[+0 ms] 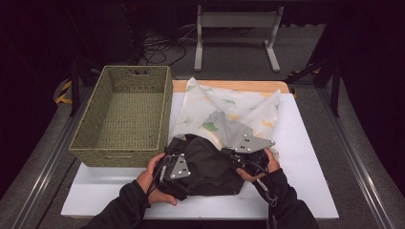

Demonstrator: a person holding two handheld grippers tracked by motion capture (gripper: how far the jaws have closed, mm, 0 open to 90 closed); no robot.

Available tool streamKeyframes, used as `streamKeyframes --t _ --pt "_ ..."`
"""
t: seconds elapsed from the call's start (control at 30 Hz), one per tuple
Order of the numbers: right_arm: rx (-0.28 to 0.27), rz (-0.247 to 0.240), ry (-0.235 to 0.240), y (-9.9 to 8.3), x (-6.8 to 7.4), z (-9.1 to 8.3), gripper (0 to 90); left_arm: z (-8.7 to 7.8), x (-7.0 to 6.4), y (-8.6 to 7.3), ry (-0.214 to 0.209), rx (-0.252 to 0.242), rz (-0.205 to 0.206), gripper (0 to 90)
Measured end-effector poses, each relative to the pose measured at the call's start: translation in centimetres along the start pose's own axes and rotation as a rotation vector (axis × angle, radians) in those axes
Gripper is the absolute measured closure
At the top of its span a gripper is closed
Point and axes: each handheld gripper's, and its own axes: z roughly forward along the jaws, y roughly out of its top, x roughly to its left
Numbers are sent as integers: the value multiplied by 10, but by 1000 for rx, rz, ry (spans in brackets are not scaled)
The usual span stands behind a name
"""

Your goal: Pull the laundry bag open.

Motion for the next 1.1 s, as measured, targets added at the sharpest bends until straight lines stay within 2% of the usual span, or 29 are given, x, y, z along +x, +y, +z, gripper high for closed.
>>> streamKeyframes --t 0.07,0.13,0.2,0.23,0.27,0.3,0.37,0.4,0.43,0.47,0.5,0.53,0.6,0.63,0.67,0.73,0.77,0.83,0.9,0.97,1.0,1.07,1.1 --pt "11 -12 25 0 3 2 888 8 -5 1 54 7 4 120" --pt "53 -44 60 1 6 6 887 11 -8 1 101 3 23 215" --pt "74 -58 77 0 10 9 887 8 -2 -1 82 -11 -4 356" --pt "76 -57 80 0 10 10 887 8 -2 -1 82 -11 -4 430" --pt "76 -57 80 0 10 10 887 6 1 -2 72 -28 -25 430" --pt "76 -59 86 0 11 12 887 4 5 -3 52 -46 -41 529" --pt "76 -58 86 0 11 13 887 2 6 -3 49 -65 -38 558" --pt "79 -58 87 1 12 13 887 1 7 -3 40 -79 -53 598" --pt "78 -61 89 1 13 14 887 -2 10 -3 31 -110 -87 614" --pt "62 -53 83 2 13 15 887 -6 11 0 26 -126 -99 634" --pt "45 -39 84 4 13 14 888 -6 11 0 26 -126 -99 643" --pt "21 -20 87 6 13 12 888 -13 14 5 22 -173 -124 650" --pt "-31 9 102 14 12 7 888 -20 18 11 6 -197 -150 654" --pt "-47 13 105 18 13 5 888 -20 18 11 6 -197 -150 657" --pt "-72 20 103 24 14 2 889 -29 20 20 7 -232 -161 663" --pt "-95 6 100 35 17 -3 889 -37 20 31 4 -257 -157 671" --pt "-95 6 100 35 17 -3 889 -37 20 31 4 -257 -157 671" --pt "-137 -4 110 52 22 -12 889 -39 20 40 22 -275 -167 672" --pt "-143 -5 115 56 24 -15 890 -35 25 46 27 -300 -211 672" --pt "-148 -6 135 58 27 -17 890 -28 34 50 6 -314 -289 673" --pt "-148 -5 149 57 29 -17 889 -24 37 51 9 -320 -315 672" --pt "-147 20 182 53 30 -17 889 -18 40 53 57 -327 -341 669" --pt "-142 26 186 50 29 -17 890 -12 44 52 77 -337 -373 668"
